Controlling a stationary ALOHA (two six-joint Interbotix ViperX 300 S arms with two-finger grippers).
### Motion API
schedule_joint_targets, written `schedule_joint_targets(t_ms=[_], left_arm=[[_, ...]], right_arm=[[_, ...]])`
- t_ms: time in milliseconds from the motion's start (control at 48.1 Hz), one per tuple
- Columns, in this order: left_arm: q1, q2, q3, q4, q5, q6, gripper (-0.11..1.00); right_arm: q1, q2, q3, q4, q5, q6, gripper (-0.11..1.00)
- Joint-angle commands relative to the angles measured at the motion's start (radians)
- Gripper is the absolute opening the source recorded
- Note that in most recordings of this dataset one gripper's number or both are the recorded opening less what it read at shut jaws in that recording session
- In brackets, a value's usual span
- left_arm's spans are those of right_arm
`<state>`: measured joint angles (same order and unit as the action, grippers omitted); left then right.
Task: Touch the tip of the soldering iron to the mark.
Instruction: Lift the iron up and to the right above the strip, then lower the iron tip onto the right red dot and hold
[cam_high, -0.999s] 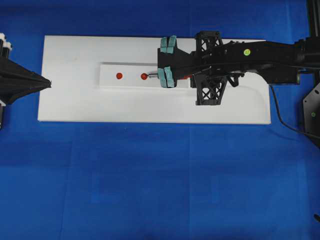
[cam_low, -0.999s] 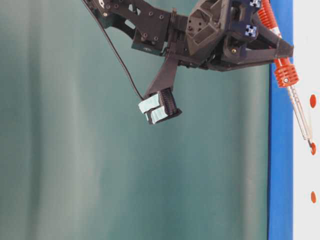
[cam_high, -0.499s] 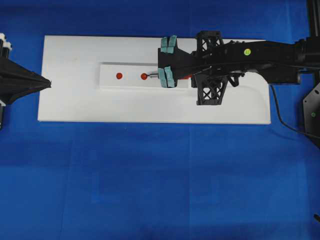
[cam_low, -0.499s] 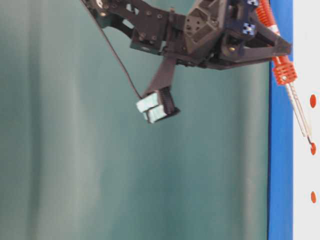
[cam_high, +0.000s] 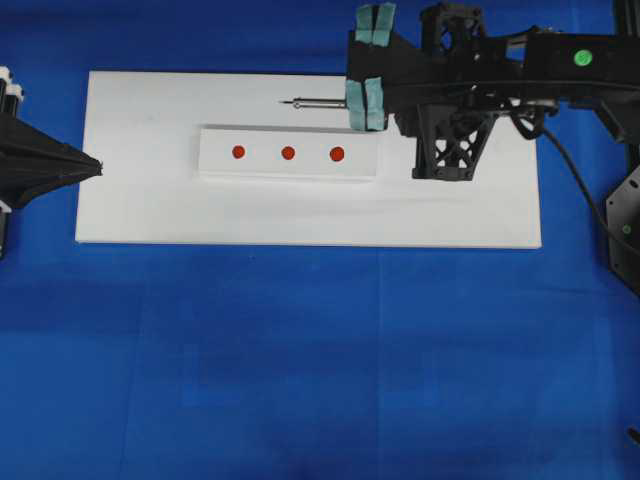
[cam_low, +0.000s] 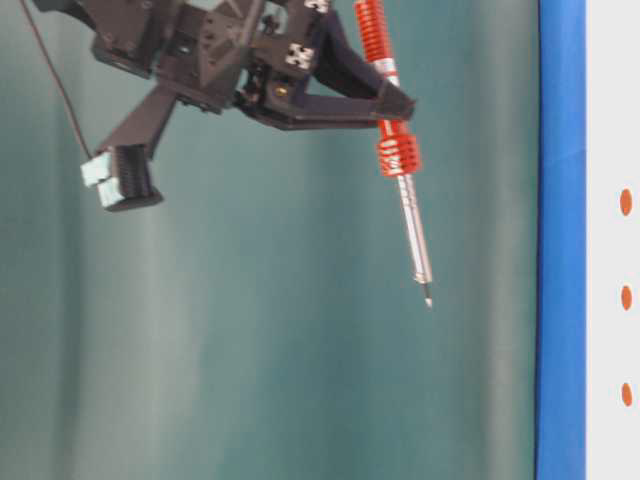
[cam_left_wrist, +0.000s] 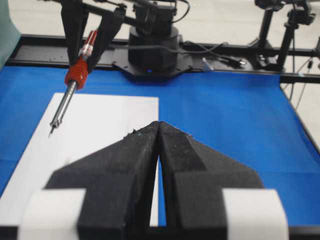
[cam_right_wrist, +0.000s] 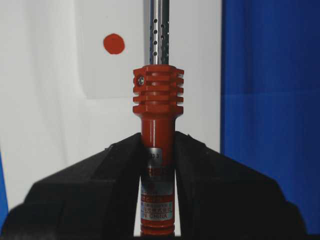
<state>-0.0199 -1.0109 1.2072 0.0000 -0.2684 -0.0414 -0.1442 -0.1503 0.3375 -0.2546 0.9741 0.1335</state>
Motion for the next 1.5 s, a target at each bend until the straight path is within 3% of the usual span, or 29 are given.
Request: schedule_joint_targets(t_ms=[0,250,874,1477], left_arm=[[-0.002,0.003,-0.012,0.002,-0.014,-0.002,0.0],[-0.002,0.003,-0.011,0.002,-0.015,-0.002,0.0],[-0.002,0.003,-0.011,0.002,-0.015,-0.002,0.0],[-0.002,0.003,-0.011,0.002,-0.012,-0.002,0.0]], right_arm=[[0.002,-0.025,-0.023,-0.005,0.003,-0.002,0.06],[0.002,-0.029,-0.014,-0.005,0.008,-0.002,0.06],[0.002,-0.23,0.186,0.003,0.017,0.011,0.06],[0.002,-0.086,0.224,0.029,-0.048,0.011,0.06]])
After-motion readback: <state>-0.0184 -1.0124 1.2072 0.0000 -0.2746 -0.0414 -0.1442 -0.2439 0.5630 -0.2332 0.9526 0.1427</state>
